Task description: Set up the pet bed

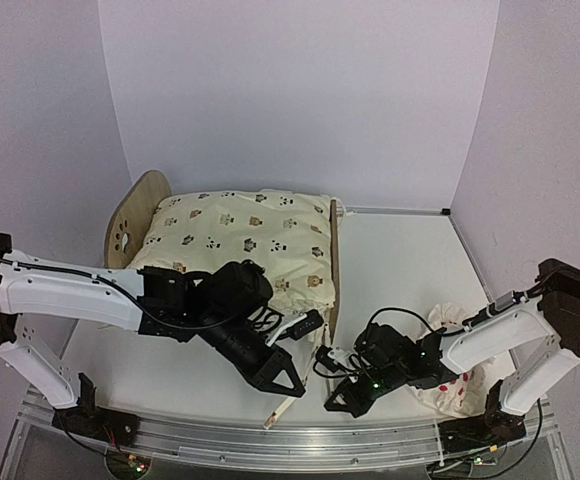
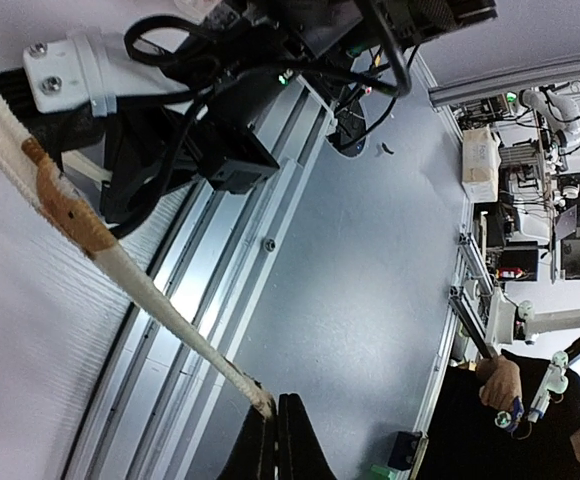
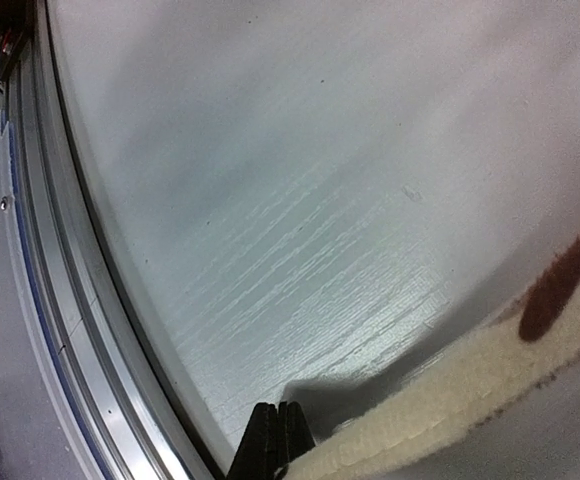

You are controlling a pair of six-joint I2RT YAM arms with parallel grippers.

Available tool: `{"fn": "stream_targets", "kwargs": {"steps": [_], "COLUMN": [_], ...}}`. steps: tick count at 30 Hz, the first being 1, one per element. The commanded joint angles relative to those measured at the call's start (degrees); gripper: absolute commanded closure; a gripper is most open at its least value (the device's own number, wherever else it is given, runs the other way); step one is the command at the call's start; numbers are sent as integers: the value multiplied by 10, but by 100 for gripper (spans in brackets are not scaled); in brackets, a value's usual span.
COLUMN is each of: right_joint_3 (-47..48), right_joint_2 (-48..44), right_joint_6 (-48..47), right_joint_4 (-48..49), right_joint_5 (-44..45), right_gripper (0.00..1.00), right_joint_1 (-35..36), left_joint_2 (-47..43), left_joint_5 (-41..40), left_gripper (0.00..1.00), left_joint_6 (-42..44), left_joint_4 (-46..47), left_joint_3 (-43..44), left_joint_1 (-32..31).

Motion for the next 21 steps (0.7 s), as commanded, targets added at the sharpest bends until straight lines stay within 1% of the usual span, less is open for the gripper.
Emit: {"fn": "stream_targets", "kwargs": {"steps": [1, 4, 6, 10, 12, 13, 14, 16, 18, 21], "right_joint_3": [-4, -13, -17, -7, 2, 6, 10, 15, 16, 14], "right_joint_2": [-23, -31, -21, 15, 26, 29, 30, 28, 18, -15], "right_joint_6": [4, 16, 24, 35, 36, 37, 36, 34, 33, 27], "right_joint_4": [-6, 1, 12, 12, -1, -9, -20, -41, -53, -79], "right_joint_5": [-68, -133, -170, -176, -170, -165, -160, -154, -149, -133], "right_gripper": [100, 100, 100, 100, 93, 86, 76, 64, 54, 43], "right_joint_1": [3, 8, 14, 21, 21, 21, 21, 21, 21, 21], "left_joint_2": [-2, 23, 46, 95, 114, 120, 126, 129, 130, 131], "left_joint_5": [29, 19, 20, -2, -13, -17, -22, -33, -44, -48], "left_gripper": [97, 97, 97, 98, 98, 98, 98, 98, 98, 98], "left_joint_6": [-11, -1, 6, 23, 28, 29, 30, 32, 33, 37], "left_joint_4": [-9, 14, 37, 65, 67, 68, 68, 68, 68, 71], "left_joint_3": [-20, -33, -37, -34, -30, -29, -29, -29, -30, -28], "left_joint_1": [-13, -14, -14, -14, -14, -13, -13, -13, -13, -8]}}
